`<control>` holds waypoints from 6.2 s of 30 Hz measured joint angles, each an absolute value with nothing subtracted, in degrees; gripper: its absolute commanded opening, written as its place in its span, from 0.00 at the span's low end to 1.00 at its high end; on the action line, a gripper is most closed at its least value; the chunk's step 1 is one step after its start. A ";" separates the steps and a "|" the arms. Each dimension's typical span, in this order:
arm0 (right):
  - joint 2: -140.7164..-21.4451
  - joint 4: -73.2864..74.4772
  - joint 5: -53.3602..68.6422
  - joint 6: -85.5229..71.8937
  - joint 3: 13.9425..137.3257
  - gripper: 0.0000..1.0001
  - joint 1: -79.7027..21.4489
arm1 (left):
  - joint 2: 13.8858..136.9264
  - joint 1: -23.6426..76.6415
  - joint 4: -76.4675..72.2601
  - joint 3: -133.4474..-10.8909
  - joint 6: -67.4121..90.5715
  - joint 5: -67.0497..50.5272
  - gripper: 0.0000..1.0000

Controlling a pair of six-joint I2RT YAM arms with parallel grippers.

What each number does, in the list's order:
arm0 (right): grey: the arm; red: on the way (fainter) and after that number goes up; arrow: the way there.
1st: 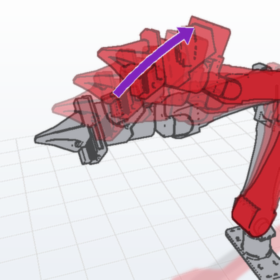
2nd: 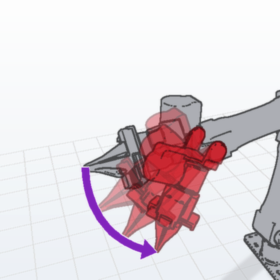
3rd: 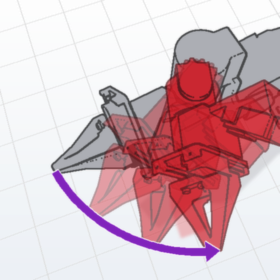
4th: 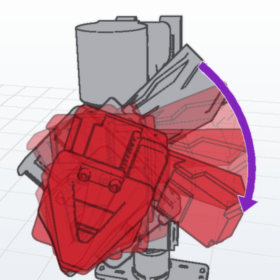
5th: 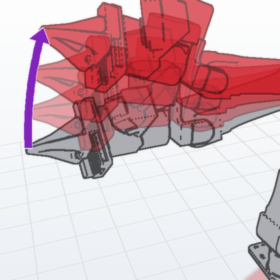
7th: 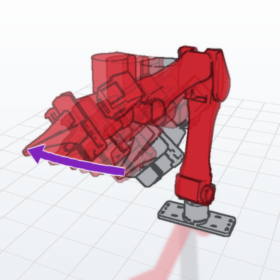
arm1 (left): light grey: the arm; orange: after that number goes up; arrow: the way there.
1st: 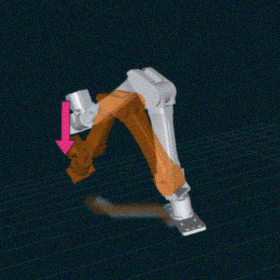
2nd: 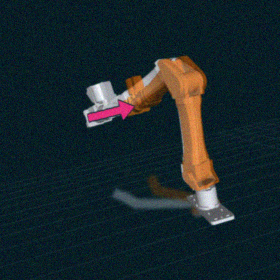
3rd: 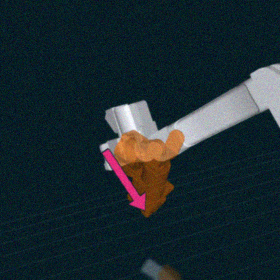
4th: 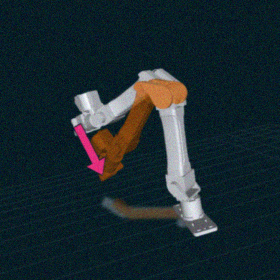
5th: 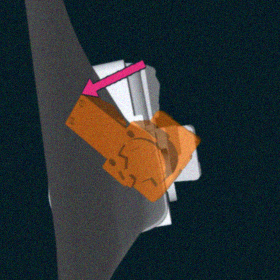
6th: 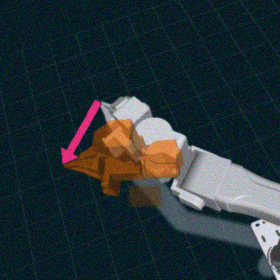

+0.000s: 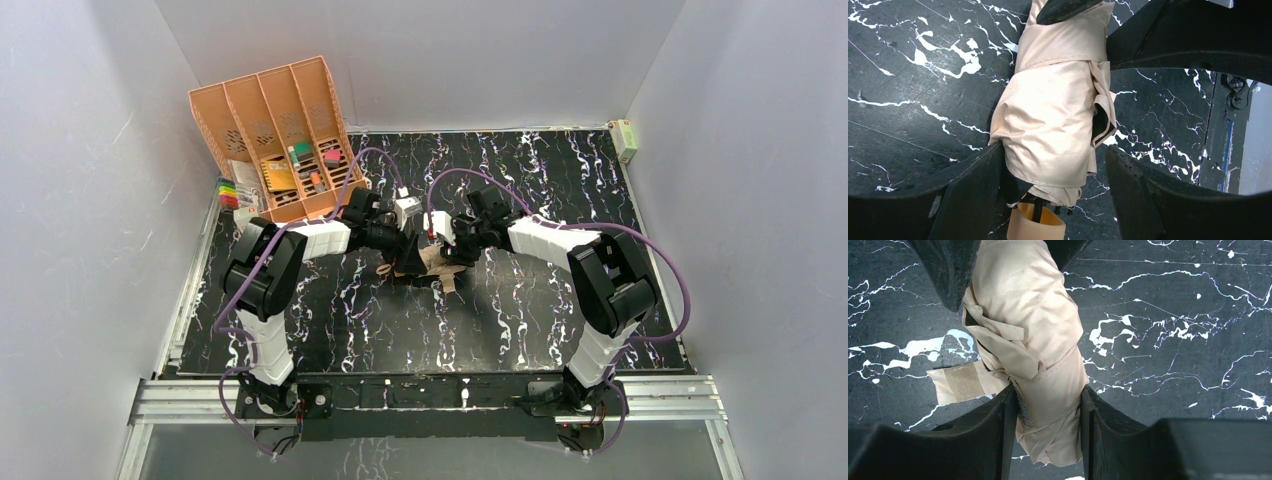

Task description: Put away the umbrella

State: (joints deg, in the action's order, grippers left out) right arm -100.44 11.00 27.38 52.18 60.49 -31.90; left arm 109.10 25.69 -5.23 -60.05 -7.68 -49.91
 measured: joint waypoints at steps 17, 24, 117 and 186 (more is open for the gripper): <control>-100.44 10.63 27.42 52.05 60.29 0.37 -31.90 | 108.12 27.86 -4.25 -60.07 -2.04 -42.22 0.66; -100.44 10.57 27.42 52.03 60.27 0.37 -31.90 | 108.09 28.49 -1.89 -61.36 -1.89 -40.47 0.69; -72.27 -9.82 2.59 -83.72 24.01 0.62 -31.99 | 103.15 39.86 -1.04 -58.98 16.51 -8.10 0.00; -89.56 -37.98 -7.88 -83.26 21.32 0.00 -34.13 | 103.85 43.57 1.34 -60.82 16.51 0.32 0.00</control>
State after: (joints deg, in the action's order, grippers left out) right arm -89.56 -37.98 -7.88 -83.26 21.32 -34.13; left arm 103.85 43.57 1.34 -60.82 16.51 0.32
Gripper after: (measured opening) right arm 0.012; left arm 0.318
